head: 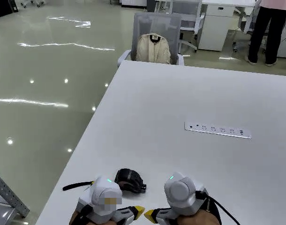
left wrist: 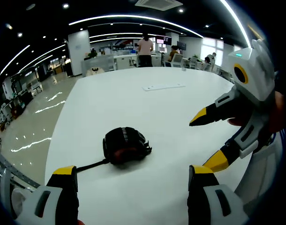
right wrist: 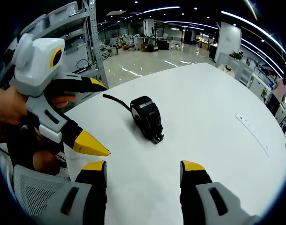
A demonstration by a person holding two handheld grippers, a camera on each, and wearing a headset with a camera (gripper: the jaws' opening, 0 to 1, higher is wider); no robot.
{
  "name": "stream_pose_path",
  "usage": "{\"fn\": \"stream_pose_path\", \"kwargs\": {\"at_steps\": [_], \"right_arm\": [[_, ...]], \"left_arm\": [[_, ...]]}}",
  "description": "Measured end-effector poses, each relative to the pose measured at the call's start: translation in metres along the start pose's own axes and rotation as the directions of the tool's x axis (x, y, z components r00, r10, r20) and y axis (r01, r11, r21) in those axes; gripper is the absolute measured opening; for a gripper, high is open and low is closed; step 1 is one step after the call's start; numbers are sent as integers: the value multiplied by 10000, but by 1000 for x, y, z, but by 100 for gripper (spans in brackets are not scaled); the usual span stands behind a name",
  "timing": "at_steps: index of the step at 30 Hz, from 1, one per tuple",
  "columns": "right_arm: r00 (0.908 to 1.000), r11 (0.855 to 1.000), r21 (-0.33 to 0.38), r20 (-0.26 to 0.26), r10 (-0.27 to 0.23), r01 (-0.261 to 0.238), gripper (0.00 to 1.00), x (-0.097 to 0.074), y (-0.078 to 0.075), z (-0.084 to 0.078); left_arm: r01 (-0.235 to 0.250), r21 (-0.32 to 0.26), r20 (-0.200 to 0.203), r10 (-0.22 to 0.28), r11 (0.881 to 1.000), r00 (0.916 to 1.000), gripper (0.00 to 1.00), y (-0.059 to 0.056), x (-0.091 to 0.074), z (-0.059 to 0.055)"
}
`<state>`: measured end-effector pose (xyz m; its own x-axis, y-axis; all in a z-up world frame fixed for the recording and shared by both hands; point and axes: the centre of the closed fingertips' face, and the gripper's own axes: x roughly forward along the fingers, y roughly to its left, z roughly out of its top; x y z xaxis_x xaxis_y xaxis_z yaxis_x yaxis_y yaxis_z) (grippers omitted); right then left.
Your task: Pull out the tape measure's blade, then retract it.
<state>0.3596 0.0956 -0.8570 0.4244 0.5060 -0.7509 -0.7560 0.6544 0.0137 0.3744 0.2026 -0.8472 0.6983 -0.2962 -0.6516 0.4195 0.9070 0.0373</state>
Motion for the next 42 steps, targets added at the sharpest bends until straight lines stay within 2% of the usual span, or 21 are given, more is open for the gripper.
{"fn": "stream_pose_path", "kwargs": {"at_steps": [15,21,28,33,36,42], "right_arm": [[9992,9984,416,8,-394,394,75,-23,12,-17],[9982,9963,795,475,-373,335,81,-36,15,-12],[9961,9925,1112,653,-592,517,86,-51,16,-13],[9932,9867,1433,763,-877,761,89,-61,16,-16],[9919,9834,1593,784,-999,865,90,-65,18,-18],[9886,9758,1894,821,-1266,1092,93,-80,29,-25]], "left_arm": [[41,-23,201,-41,10000,9998,97,-1,-21,-10],[62,-28,172,-62,10000,9998,97,-3,-30,-15],[67,98,188,-69,9999,9998,97,-3,-40,-18],[189,176,299,-195,9997,9994,97,-5,-45,-18],[164,-17,393,-163,9999,9991,97,-4,-50,-17],[132,36,669,-134,9999,9977,97,-1,-59,-14]]}}
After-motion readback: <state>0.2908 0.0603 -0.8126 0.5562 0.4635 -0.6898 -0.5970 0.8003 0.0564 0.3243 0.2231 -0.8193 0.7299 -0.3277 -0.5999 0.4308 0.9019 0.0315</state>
